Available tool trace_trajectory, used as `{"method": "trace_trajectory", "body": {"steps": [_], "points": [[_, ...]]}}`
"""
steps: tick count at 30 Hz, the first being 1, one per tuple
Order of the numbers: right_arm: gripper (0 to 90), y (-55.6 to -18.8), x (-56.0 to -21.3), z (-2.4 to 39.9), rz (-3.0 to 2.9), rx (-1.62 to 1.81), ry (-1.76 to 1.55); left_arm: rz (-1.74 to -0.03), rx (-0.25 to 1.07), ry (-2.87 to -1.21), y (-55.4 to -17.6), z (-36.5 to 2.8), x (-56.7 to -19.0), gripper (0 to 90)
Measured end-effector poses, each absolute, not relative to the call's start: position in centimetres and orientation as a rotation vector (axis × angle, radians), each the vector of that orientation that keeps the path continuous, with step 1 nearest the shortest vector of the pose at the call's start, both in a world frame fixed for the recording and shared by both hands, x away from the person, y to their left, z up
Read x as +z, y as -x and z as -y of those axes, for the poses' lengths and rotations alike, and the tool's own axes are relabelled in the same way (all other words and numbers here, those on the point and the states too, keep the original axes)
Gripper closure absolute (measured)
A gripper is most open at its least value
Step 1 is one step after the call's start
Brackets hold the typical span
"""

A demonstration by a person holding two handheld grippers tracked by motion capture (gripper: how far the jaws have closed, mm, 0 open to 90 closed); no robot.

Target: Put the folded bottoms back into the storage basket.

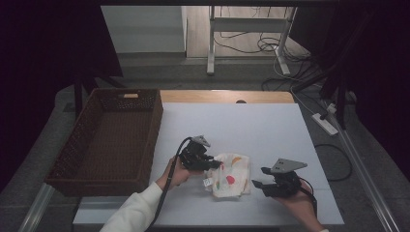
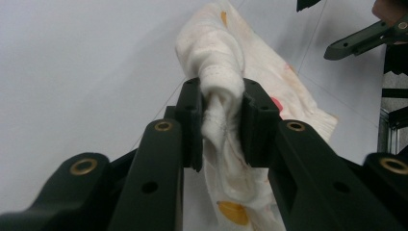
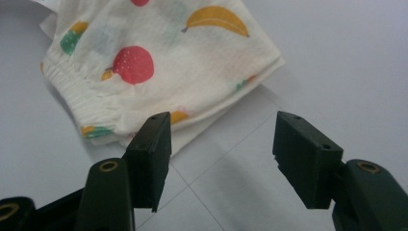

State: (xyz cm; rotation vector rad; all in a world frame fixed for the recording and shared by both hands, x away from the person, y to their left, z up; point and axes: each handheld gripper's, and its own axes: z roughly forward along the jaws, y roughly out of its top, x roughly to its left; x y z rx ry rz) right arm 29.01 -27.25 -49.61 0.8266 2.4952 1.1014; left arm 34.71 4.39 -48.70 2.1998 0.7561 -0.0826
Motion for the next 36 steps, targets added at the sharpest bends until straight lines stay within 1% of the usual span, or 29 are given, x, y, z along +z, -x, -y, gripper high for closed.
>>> {"method": "trace_trajectory", "body": {"steps": [11, 36], "points": [[36.3, -29.1, -49.7, 27.2, -2.497, 1.091, -0.832, -0.757, -0.06, -2.173, -34.7, -5.0, -47.8, 73.5], [34.1, -29.1, -49.8, 27.2, -2.499, 1.082, -0.836, -0.76, -0.007, -2.115, -34.7, -6.6, -45.8, 73.6]]}}
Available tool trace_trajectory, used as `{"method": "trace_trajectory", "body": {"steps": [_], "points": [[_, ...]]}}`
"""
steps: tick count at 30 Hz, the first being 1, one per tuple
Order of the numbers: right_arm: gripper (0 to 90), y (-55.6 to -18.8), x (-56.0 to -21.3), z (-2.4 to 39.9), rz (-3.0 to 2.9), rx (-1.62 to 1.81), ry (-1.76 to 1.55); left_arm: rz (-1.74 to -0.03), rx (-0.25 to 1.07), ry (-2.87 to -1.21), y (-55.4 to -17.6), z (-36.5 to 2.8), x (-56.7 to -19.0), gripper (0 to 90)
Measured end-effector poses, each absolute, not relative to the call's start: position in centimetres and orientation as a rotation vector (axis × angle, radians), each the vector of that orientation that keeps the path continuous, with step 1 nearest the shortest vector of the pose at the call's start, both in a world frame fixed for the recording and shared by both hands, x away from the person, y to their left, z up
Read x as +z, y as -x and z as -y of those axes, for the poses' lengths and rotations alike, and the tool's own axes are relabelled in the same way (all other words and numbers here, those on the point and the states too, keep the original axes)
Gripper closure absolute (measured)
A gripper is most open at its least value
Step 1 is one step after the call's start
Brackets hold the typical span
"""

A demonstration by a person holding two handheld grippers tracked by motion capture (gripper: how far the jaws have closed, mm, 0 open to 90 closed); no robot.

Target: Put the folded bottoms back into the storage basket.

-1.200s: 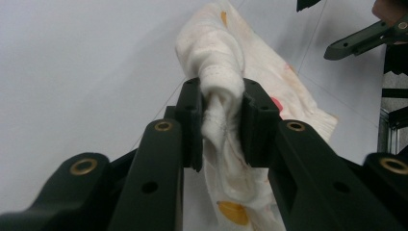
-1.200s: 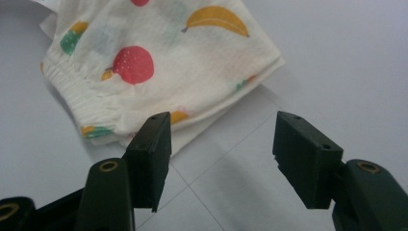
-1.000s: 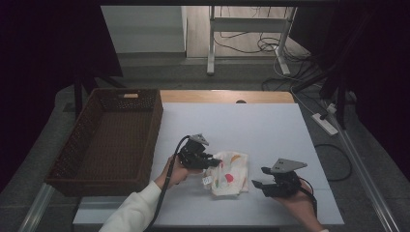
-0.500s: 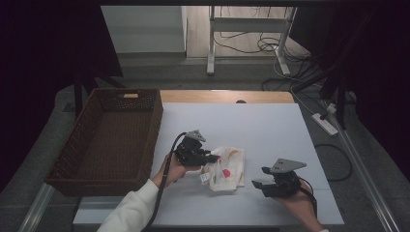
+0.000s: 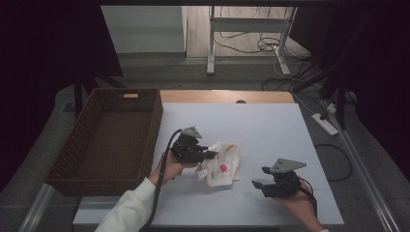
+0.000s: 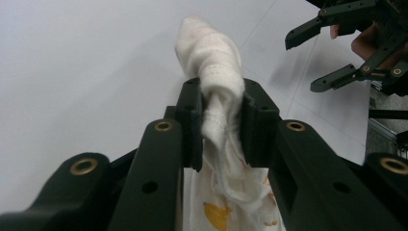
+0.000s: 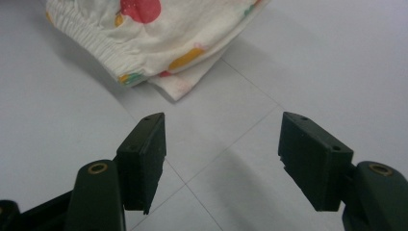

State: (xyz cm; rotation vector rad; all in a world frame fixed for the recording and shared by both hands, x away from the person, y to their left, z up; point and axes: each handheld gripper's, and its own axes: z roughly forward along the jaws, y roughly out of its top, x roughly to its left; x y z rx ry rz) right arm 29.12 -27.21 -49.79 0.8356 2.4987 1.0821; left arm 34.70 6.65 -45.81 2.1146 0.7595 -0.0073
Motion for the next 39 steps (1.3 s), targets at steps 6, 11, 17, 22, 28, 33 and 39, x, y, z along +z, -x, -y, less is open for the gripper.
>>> {"method": "trace_trajectory", "body": {"steps": [6, 11, 17, 22, 28, 33, 39], "points": [[33.6, -29.1, -49.8, 27.2, -2.503, 1.076, -0.841, -0.762, 0.001, -2.1, -34.7, -7.0, -45.5, 73.6], [33.4, -29.2, -49.9, 27.2, -2.506, 1.072, -0.843, -0.764, 0.011, -2.091, -34.7, -7.3, -45.2, 73.7], [33.3, -29.2, -49.9, 27.2, -2.512, 1.069, -0.843, -0.765, 0.02, -2.078, -34.7, -7.7, -44.8, 73.7], [33.3, -29.2, -50.0, 27.2, -2.515, 1.065, -0.844, -0.769, 0.03, -2.062, -34.7, -8.1, -44.4, 73.7], [33.2, -29.2, -50.0, 27.1, -2.518, 1.064, -0.844, -0.773, 0.04, -2.043, -34.7, -8.7, -43.9, 73.7], [33.2, -29.2, -50.0, 27.1, -2.518, 1.062, -0.844, -0.775, 0.05, -2.031, -34.7, -8.9, -43.6, 73.8], [33.1, -29.2, -50.0, 27.1, -2.521, 1.056, -0.844, -0.774, 0.059, -2.021, -34.6, -9.3, -43.2, 73.7]]}}
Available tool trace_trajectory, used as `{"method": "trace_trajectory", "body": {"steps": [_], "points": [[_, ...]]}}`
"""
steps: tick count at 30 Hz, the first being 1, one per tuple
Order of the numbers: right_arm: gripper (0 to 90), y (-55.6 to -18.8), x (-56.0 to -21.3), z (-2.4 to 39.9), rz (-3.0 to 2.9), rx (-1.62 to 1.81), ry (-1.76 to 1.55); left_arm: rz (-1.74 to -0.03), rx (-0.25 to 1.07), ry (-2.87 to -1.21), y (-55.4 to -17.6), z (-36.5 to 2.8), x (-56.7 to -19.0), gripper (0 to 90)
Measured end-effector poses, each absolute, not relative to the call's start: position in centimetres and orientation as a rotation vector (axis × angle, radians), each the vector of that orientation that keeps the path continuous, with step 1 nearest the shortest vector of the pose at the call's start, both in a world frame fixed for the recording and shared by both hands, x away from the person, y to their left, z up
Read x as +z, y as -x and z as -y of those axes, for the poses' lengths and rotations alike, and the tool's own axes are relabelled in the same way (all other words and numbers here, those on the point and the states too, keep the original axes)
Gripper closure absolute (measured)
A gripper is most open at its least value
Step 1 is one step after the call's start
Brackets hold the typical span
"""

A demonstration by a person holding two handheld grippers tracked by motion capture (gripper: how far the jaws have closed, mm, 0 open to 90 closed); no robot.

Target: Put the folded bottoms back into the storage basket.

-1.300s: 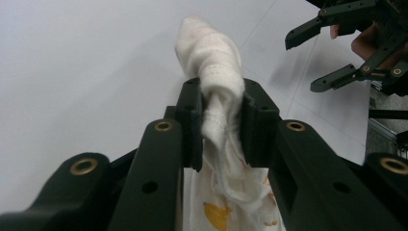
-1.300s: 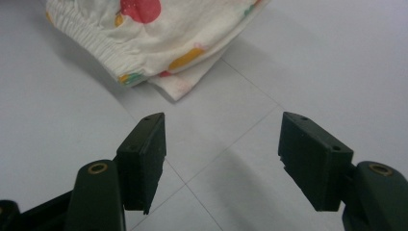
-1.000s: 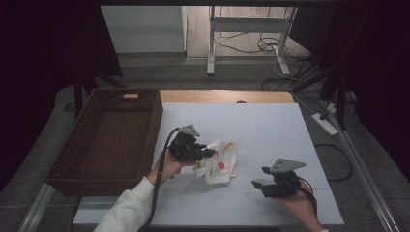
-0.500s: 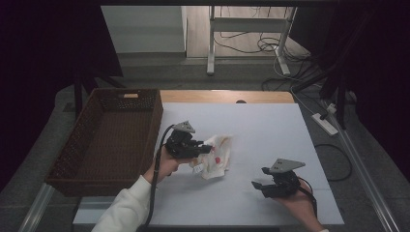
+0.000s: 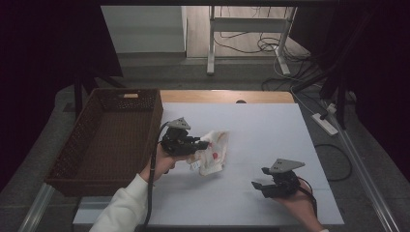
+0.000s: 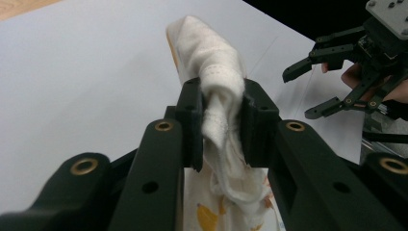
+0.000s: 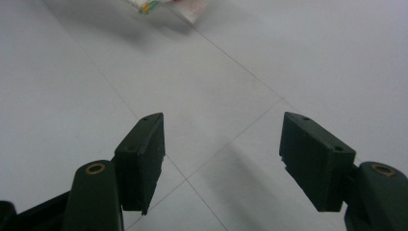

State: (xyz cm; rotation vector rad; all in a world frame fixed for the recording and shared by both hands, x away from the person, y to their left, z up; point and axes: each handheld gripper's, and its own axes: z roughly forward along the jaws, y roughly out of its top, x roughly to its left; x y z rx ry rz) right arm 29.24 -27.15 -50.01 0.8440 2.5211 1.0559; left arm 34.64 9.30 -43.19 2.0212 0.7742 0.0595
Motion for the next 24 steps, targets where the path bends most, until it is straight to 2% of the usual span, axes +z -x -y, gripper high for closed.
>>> {"method": "trace_trajectory", "body": {"steps": [24], "points": [[33.0, -29.3, -50.1, 27.0, -2.534, 1.048, -0.839, -0.781, 0.115, -1.955, -34.3, -11.5, -41.0, 73.7]]}}
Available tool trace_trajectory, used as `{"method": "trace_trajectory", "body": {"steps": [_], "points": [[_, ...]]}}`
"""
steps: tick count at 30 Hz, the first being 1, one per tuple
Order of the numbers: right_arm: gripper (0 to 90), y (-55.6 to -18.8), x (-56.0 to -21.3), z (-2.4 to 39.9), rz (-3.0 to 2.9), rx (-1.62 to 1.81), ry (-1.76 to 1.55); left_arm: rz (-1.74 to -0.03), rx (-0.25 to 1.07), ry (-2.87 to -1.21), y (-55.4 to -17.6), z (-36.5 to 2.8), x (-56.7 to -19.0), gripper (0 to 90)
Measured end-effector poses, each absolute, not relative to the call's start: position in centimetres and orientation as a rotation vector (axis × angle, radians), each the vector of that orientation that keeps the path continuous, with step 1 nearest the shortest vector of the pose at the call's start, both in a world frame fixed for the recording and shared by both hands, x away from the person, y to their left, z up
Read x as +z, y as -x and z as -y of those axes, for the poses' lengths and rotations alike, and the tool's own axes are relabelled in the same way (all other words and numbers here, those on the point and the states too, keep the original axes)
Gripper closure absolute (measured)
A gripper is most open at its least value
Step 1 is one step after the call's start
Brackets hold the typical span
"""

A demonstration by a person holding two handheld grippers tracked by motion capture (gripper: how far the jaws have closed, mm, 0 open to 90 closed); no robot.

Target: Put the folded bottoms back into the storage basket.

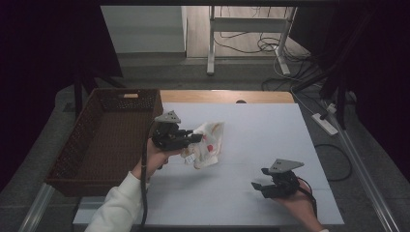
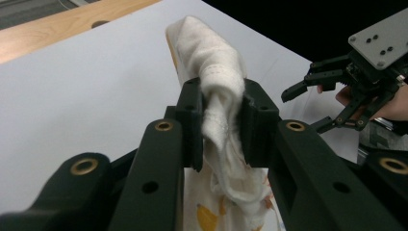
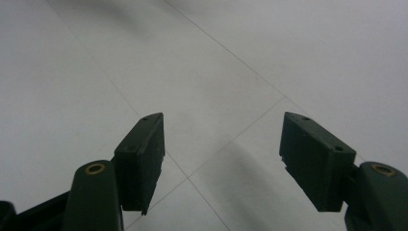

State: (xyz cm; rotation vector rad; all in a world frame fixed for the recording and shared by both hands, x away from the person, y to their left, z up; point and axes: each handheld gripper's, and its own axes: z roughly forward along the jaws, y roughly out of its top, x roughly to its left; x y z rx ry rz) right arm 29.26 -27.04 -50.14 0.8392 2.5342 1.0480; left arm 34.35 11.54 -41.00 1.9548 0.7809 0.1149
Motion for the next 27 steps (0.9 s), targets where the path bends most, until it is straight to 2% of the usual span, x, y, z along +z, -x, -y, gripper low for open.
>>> {"method": "trace_trajectory", "body": {"steps": [27], "points": [[32.2, -29.3, -50.3, 27.0, -2.544, 1.037, -0.84, -0.813, 0.146, -1.883, -34.4, -14.2, -39.7, 73.7]]}}
